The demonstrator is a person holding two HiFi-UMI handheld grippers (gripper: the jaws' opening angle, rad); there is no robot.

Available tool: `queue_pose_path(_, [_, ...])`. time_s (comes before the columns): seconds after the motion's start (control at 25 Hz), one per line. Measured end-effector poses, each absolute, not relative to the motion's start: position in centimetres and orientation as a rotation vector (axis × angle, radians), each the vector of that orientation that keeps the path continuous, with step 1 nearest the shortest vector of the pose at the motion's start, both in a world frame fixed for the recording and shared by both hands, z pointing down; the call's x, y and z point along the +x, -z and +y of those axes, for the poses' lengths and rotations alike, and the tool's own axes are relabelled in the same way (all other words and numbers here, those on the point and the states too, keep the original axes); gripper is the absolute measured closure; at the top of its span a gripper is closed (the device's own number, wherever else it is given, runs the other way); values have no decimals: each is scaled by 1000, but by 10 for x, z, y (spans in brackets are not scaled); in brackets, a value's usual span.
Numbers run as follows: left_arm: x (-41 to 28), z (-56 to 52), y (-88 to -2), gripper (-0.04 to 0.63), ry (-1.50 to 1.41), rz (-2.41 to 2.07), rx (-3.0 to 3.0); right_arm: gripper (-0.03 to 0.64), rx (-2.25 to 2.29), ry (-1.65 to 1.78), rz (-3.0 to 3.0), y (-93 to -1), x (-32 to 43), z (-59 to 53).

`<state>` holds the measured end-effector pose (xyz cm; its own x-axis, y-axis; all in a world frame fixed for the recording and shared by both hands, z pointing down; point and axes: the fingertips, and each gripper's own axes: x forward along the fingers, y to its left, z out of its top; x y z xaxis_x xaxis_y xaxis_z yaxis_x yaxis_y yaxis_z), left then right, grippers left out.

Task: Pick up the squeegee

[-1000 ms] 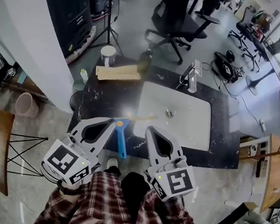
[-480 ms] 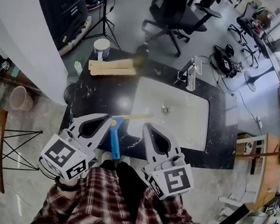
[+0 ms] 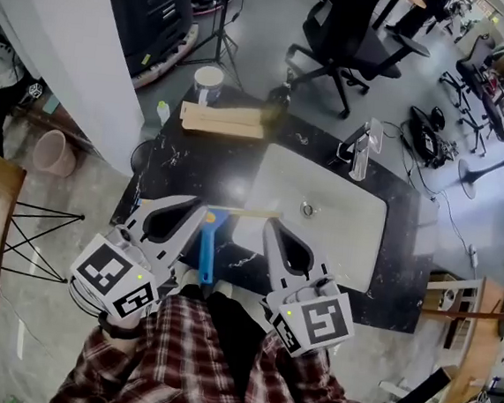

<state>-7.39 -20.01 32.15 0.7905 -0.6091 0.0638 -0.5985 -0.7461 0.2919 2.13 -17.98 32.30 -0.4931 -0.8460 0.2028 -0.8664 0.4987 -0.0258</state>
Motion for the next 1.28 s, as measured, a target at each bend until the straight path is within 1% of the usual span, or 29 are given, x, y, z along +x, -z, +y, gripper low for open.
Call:
queue_pose_path(0.08, [-73,-201,-319,581,64,-940,2680,604,1465,-179,-2589,-322,22,-182])
queue_pose_path(0.16, [-69,-201,-318,505,82,-920,2660,604,1452,-173,-2601,-321,23,-184])
queue_pose_path(0.2, [-67,-201,-318,479,89,-909,2649,604,1447,-171,-2605,-321,23,-185])
queue_pose_path(0.28, [-64,-200,-318,453,81,-907,2643,604,1439,-168,-2613,-319,24,-185])
queue_pose_path(0.4, [-59,-200,-323,367,23,-915,2650,604,1432,-170,-2623,-318,26,-185])
queue_pose_path(0.44, [-57,-200,-325,357,0,-912,2648,604,1433,-173,-2626,-319,27,-185])
queue_pose_path(0.68, [-51,-196,-351,357,-163,-888,2581,604,1446,-224,-2641,-329,35,-184])
queue_pose_path(1.0, [-49,-185,-424,357,-532,-855,2415,604,1463,-323,-2655,-349,47,-183])
queue_pose_path(1.28, [-51,-183,-474,357,-685,-839,2244,604,1462,-388,-2661,-365,61,-186])
